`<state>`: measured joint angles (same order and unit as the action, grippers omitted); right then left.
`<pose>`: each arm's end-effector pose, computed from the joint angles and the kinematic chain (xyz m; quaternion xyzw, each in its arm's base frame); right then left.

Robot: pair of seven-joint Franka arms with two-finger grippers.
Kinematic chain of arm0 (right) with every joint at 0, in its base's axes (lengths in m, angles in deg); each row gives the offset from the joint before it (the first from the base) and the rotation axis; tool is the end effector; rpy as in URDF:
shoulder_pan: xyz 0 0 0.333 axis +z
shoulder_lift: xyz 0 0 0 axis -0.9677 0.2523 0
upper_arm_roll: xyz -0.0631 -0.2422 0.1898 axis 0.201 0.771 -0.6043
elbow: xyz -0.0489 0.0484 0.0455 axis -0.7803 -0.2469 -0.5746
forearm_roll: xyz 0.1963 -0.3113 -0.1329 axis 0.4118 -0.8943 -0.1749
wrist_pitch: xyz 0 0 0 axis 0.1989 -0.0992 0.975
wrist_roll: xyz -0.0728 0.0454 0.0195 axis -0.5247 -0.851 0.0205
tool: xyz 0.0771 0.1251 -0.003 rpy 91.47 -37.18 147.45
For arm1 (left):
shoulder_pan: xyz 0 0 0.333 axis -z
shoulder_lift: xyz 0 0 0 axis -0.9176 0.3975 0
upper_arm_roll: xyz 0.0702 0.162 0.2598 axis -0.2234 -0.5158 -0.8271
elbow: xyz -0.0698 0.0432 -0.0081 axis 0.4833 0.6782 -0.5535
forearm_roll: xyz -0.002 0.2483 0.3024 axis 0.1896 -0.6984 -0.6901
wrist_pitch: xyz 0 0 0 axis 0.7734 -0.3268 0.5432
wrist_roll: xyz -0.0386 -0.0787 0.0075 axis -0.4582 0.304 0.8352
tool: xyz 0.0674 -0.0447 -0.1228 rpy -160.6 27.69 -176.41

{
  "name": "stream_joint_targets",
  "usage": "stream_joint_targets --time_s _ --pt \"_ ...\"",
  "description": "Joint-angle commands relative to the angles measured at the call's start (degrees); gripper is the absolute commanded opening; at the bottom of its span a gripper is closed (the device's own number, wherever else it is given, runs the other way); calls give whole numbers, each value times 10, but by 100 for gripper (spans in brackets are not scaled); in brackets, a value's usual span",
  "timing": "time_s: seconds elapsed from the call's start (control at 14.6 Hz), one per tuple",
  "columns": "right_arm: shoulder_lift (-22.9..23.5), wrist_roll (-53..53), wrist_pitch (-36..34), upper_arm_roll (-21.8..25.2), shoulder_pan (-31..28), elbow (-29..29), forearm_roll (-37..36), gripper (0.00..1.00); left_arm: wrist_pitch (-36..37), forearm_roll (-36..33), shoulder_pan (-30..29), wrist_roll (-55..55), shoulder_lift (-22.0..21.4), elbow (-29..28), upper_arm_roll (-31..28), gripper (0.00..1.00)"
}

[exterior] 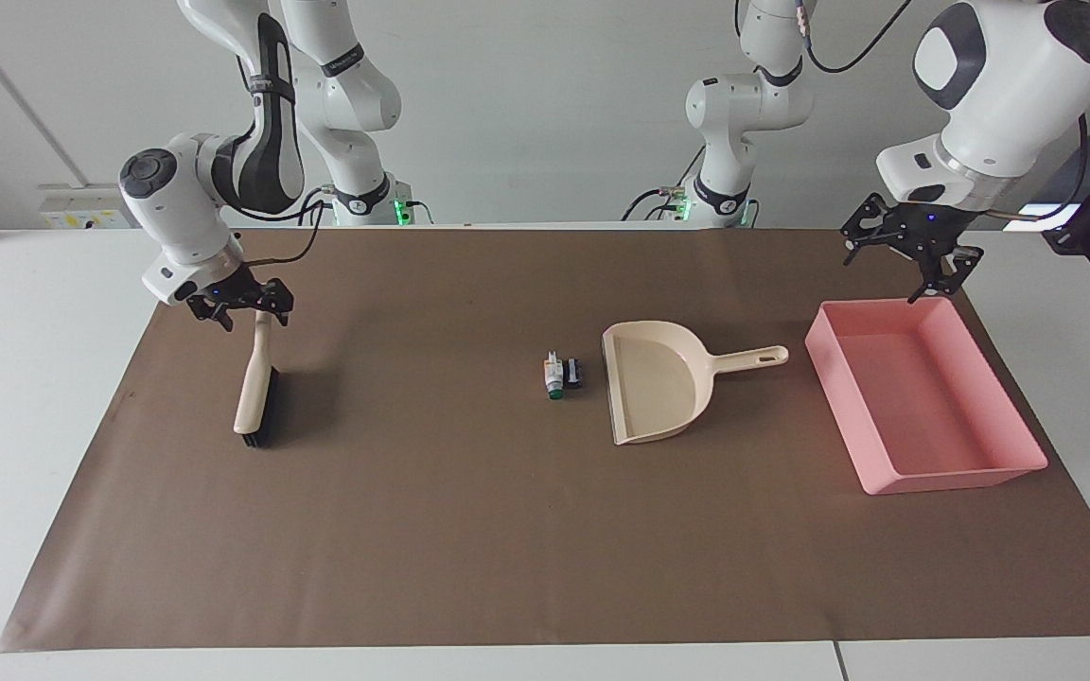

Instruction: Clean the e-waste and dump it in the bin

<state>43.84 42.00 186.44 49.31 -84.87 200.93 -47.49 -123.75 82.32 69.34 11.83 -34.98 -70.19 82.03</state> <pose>0.4414 -0.0997 0.3102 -0.9984 -0.0505 0.0246 0.0029 0.5488 -0.0485 0.5357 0.8681 -0.4961 -0.0115 0.0133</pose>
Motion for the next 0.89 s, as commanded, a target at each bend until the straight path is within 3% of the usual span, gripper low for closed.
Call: stream_joint_targets --time_s 0.0,0.14,0.27,0.41,0.55,0.62,0.82 --pt "-3 21 10 -3 -8 11 11 98 -42 -3 36 -114 -12 -48 -2 98" --pt "5 24 17 -3 -12 12 12 98 -77 -4 58 -119 -6 -80 -2 98" --pt "6 24 17 -4 -11 12 12 95 -160 -55 92 -116 -2 -137 -2 98" --pt "6 24 16 -4 -11 11 12 83 -236 -81 109 -106 0 -188 -2 98" --pt "6 24 16 -4 -10 11 12 72 -259 -82 114 -92 27 -198 -2 98" --pt "6 24 16 -4 -9 11 12 58 -264 -83 124 -92 37 -200 -2 98" --pt "6 18 15 -4 -7 11 13 2 -273 -104 130 -71 53 -210 -2 98"
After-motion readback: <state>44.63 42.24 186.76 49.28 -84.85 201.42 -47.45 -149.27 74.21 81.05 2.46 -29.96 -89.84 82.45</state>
